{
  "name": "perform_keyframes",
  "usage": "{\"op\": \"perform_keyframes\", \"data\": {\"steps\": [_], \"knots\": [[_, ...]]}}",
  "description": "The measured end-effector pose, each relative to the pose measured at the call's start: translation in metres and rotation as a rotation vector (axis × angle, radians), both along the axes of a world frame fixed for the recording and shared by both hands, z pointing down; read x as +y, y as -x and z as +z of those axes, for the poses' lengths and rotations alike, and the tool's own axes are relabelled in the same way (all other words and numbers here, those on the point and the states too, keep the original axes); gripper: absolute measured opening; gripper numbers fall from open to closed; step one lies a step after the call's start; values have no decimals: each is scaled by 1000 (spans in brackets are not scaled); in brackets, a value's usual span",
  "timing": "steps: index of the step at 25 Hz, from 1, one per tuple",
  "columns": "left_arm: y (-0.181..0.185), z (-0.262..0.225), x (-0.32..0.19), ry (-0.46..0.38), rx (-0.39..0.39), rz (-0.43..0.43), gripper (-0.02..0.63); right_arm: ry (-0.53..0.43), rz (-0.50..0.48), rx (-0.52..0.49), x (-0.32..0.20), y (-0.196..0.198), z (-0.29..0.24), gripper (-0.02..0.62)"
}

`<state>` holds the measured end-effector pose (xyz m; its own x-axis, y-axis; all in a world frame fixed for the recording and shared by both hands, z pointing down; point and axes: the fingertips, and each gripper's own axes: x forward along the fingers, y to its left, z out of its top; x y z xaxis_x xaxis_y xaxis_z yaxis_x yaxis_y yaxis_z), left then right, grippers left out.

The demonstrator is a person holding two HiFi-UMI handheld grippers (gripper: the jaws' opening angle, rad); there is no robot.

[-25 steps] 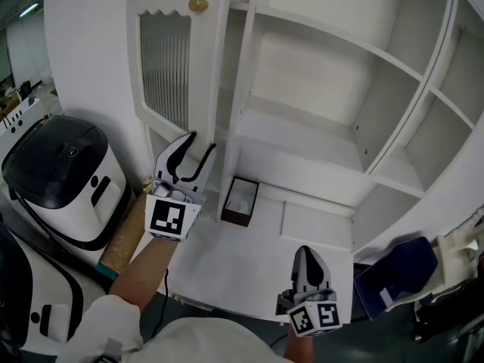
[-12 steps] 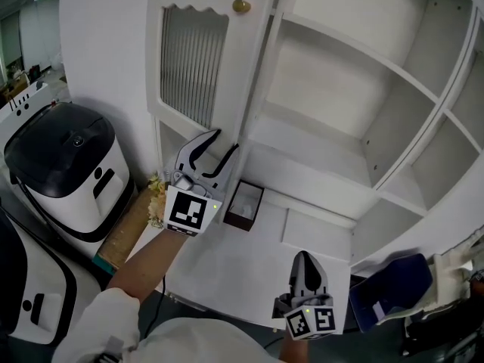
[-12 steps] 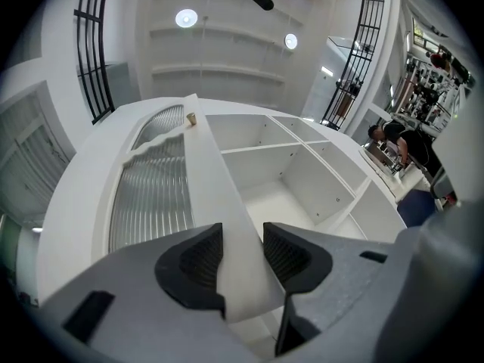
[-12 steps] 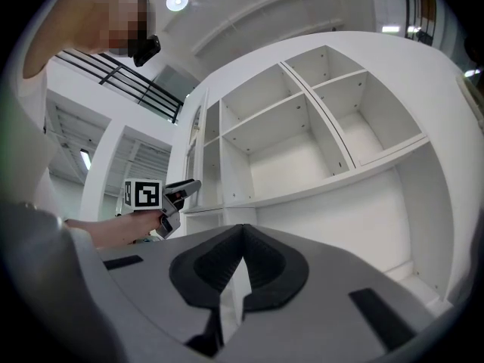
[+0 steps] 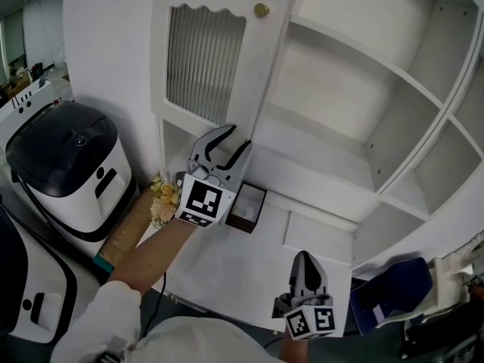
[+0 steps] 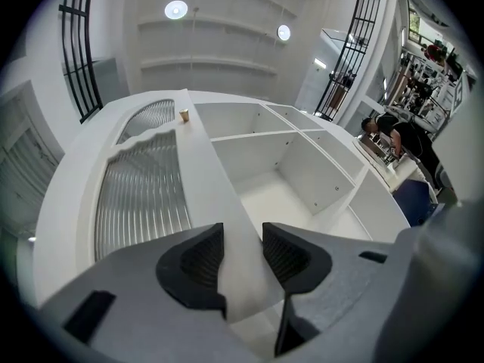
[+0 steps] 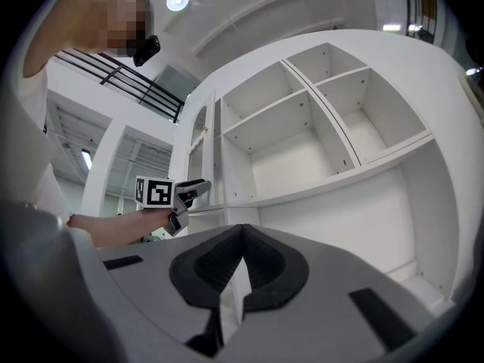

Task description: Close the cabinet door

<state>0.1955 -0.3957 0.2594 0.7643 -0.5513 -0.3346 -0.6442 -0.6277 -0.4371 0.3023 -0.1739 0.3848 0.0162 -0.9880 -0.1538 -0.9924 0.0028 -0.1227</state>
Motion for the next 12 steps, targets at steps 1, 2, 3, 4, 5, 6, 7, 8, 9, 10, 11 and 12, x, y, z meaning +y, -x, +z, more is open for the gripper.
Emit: {"op": "perform_keyframes", "data": {"steps": [1, 2, 3, 4, 5, 6, 7, 8, 9, 10, 11, 12], "knots": [[-1, 1, -1, -6, -3, 6, 147, -1, -1, 0, -1, 1, 0, -1], [-2, 1, -1, -10, -7, 8, 147, -1, -2, 0, -2, 1, 0, -1], [-3, 0, -3, -13, -12, 7, 147, -2, -2, -1, -3, 2, 0, -2], [-4, 0, -4, -12, -19, 6, 146, -3, -2, -1, -4, 3, 0, -1], [-5, 0, -6, -11, -27, 4, 144, -3, -1, -2, -4, 3, 0, -1], [-6, 0, -8, -9, -36, 2, 143, -3, -1, -2, -5, 4, 0, -2], [-7, 0, -10, -6, -45, 0, 141, -4, 0, -2, -5, 5, 0, 0], [-7, 0, -12, -3, -54, -1, 140, -5, 1, -2, -5, 6, 0, -1], [-8, 0, -14, 1, -61, -3, 138, -6, 2, -2, -6, 6, 0, -1], [-9, 0, -16, 4, -66, -4, 135, -7, 3, -3, -6, 6, 0, 0], [-10, 0, -17, 7, -71, -6, 132, -6, 5, -3, -6, 6, 0, -1], [-10, 0, -19, 8, -75, -8, 130, -6, 7, -3, -6, 6, 1, -1]]}}
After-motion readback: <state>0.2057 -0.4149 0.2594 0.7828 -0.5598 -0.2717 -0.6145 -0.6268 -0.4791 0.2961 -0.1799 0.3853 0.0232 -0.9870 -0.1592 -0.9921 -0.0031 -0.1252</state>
